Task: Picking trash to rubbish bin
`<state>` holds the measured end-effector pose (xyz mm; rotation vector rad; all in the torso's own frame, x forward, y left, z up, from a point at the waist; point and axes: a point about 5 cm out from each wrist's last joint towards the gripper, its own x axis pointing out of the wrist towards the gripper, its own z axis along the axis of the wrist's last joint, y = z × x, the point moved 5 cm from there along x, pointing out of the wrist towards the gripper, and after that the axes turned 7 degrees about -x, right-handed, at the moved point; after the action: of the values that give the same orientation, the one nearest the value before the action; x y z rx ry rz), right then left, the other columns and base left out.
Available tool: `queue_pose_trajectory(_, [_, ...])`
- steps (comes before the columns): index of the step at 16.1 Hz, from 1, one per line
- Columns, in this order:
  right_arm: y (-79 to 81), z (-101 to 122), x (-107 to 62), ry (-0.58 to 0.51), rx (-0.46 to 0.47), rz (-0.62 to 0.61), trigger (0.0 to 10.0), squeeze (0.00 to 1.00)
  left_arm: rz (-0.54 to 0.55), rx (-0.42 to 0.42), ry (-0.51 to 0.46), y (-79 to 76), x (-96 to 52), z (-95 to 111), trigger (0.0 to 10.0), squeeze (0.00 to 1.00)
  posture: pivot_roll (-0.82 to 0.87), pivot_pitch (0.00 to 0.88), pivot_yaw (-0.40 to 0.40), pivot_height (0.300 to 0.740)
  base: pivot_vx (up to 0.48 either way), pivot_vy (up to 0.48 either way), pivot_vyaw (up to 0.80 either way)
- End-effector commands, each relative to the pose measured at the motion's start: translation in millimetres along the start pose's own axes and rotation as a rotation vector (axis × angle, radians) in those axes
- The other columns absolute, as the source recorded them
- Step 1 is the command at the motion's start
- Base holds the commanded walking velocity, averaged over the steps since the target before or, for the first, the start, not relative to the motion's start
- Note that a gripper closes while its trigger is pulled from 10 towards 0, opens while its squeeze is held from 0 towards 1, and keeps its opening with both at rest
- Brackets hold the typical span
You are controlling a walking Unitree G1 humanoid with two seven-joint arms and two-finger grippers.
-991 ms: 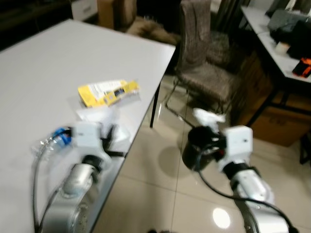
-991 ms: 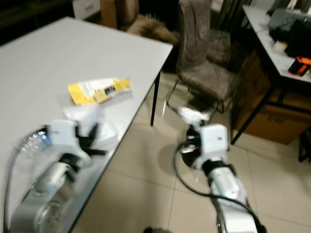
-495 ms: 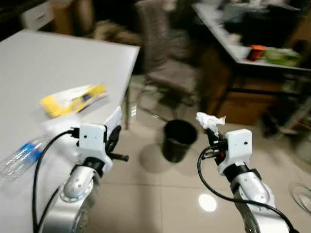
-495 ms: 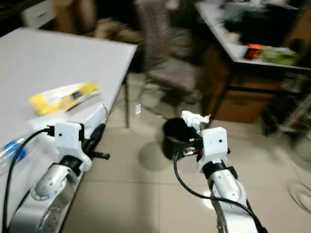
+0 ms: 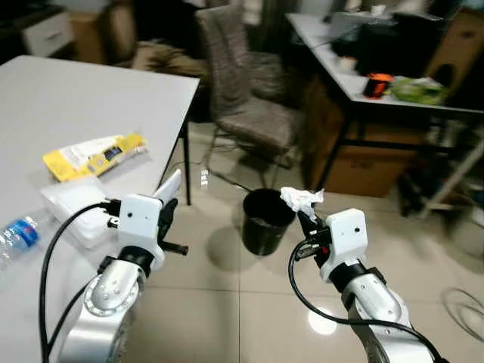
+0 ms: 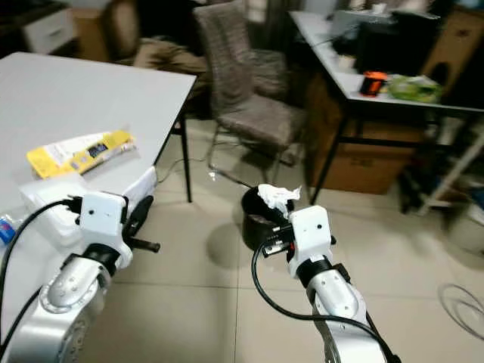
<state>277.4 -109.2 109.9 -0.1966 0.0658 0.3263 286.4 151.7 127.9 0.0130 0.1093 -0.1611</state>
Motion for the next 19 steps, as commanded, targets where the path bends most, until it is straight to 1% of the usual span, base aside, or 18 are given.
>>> queue_pose_trajectory(1, [-2.5,-5.7,0.0,0.024,-0.008,-0.006,10.0,0.00,-0.026,0.008,0.003,-5.8,1.2,-0.9,10.0,0.00,0.00,0.000,-0.066,0.740,0.000,-0.480,0.00])
queue_pose_trajectory(5, [-1.5,-7.5,-0.6,0.029,-0.009,-0.005,10.0,0.00,-0.033,0.015,0.010,-6.0,2.2,-1.6,10.0,0.00,0.00,0.000,-0.058,0.740,0.000,-0.480,0.00])
queue_pose_trajectory(6, [-2.1,-8.5,-1.1,0.031,-0.009,-0.008,10.0,0.00,-0.046,-0.039,0.052,-7.8,2.9,-8.1,10.0,0.00,-0.01,0.000,-0.056,0.740,0.000,0.000,0.00])
queue_pose_trajectory(7, [-2.2,-9.1,-1.3,0.033,-0.008,-0.010,10.0,0.00,-0.052,-0.043,0.040,-8.1,3.5,-6.8,10.0,0.00,-0.01,0.000,-0.054,0.740,0.000,0.000,0.00])
queue_pose_trajectory(8, [-2.2,-10.0,-1.5,0.035,-0.008,-0.011,10.0,0.00,-0.047,-0.047,0.054,-7.6,3.9,-9.0,10.0,0.00,-0.01,0.000,-0.052,0.740,0.000,0.480,0.00])
queue_pose_trajectory(9, [-2.4,-11.4,-1.9,0.040,-0.007,-0.014,10.0,0.00,-0.053,-0.020,0.063,-8.7,4.6,-10.8,10.0,0.00,-0.01,0.000,-0.051,0.740,0.000,0.480,0.00])
queue_pose_trajectory(10, [-2.3,-12.7,-2.1,0.044,-0.007,-0.016,10.0,0.00,-0.054,-0.021,0.067,-9.2,4.9,-12.0,10.0,0.00,-0.01,0.000,-0.050,0.740,0.000,0.480,0.00])
queue_pose_trajectory(11, [-1.9,-13.8,-2.2,0.047,-0.007,-0.016,10.0,0.00,-0.051,0.007,0.063,-8.4,4.9,-12.1,10.0,0.00,-0.01,0.000,-0.048,0.740,0.000,0.000,0.00])
queue_pose_trajectory(12, [-1.7,-18.8,-2.6,0.063,-0.007,-0.019,10.0,0.00,-0.058,0.015,0.065,-9.3,5.5,-14.8,10.0,0.00,-0.01,0.001,-0.049,0.740,0.000,0.000,0.00])
queue_pose_trajectory(13, [-1.2,-25.1,-2.5,0.081,-0.009,-0.015,10.0,0.00,-0.077,0.041,0.061,-11.6,6.8,-18.0,10.0,0.00,-0.01,0.001,-0.050,0.740,0.000,0.000,0.00])
queue_pose_trajectory(15, [-1.4,-30.5,-1.7,0.096,-0.011,-0.015,10.0,0.00,-0.073,0.059,0.063,-11.7,7.6,-21.1,10.0,0.00,-0.01,0.002,-0.053,0.740,0.000,0.000,0.00])
queue_pose_trajectory(16, [-0.7,-44.3,1.0,0.138,-0.012,-0.011,10.0,0.00,-0.070,0.064,0.082,-9.9,9.9,-31.8,10.0,0.00,-0.01,0.004,-0.054,0.740,0.000,0.000,0.00])
queue_pose_trajectory(17, [-0.5,-51.5,2.2,0.159,-0.008,-0.011,10.0,0.00,-0.078,0.060,0.092,-10.7,10.8,-36.7,10.0,0.00,-0.01,0.003,-0.056,0.740,0.000,0.000,0.00])
queue_pose_trajectory(19, [2.5,-77.5,5.3,0.222,0.006,-0.003,10.0,0.00,-0.092,0.067,0.140,-11.8,13.5,-57.9,10.0,0.00,0.00,0.003,-0.058,0.740,0.296,0.000,0.00])
